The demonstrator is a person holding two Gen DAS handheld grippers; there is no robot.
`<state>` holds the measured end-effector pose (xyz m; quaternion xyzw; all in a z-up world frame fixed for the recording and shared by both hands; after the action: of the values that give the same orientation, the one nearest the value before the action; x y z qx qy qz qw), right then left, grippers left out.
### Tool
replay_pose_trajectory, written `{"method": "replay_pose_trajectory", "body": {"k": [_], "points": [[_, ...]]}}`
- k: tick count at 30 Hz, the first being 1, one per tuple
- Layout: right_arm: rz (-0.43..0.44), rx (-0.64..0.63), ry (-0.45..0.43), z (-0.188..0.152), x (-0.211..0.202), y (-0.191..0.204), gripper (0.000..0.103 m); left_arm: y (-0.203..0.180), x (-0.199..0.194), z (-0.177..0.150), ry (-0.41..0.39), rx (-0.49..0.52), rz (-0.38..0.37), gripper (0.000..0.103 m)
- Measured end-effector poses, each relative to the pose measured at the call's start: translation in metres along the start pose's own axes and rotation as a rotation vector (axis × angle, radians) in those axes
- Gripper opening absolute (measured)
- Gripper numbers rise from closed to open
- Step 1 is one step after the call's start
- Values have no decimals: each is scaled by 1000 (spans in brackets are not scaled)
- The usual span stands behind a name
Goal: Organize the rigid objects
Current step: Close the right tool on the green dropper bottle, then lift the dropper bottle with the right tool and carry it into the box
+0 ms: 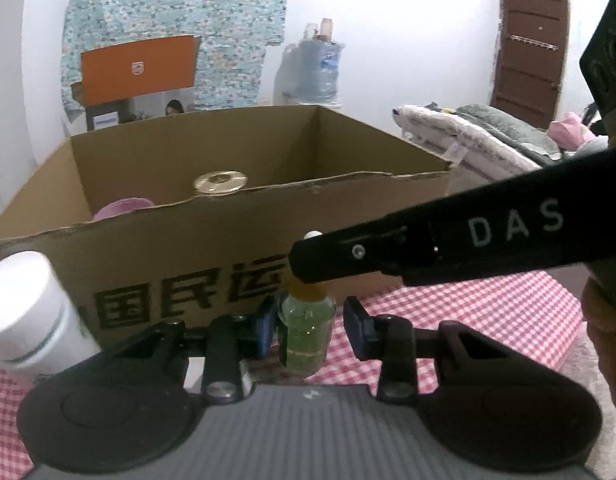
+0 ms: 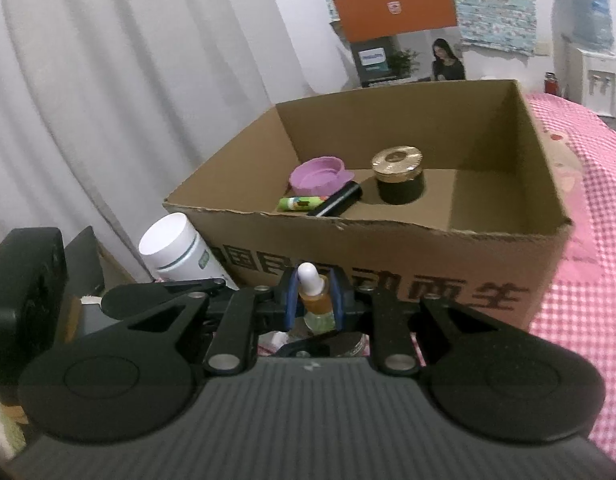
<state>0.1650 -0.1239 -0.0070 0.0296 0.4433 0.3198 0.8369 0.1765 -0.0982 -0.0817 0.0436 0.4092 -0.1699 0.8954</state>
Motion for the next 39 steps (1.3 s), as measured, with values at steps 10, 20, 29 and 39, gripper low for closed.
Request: {"method": "replay_pose_trajectory", "body": {"k": [10, 20, 29, 39], "points": [[-61, 74, -16, -20, -28, -25, 17, -35, 9, 3, 1, 48, -79, 38], [-43, 71, -9, -20, -28, -26, 19, -36, 30, -8, 87, 106, -37, 42], [-46, 62, 30, -22, -20, -29, 23, -39, 44, -8, 86, 134, -31, 37], [-43, 46, 45, -21, -11, -32, 24, -40, 53, -7, 74, 138, -28, 33]]}}
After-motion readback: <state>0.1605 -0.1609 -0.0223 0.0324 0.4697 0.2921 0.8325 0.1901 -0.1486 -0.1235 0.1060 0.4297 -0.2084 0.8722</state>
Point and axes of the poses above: each gripper's, at about its wrist camera, not at the fingertips, and x roughly the way its jaws point, y to its left, z to its top, the point moved 9 cm from there along x, roughly the way its jaws point, and after that the axes turned 13 degrees about y, right-handed, at the moved point
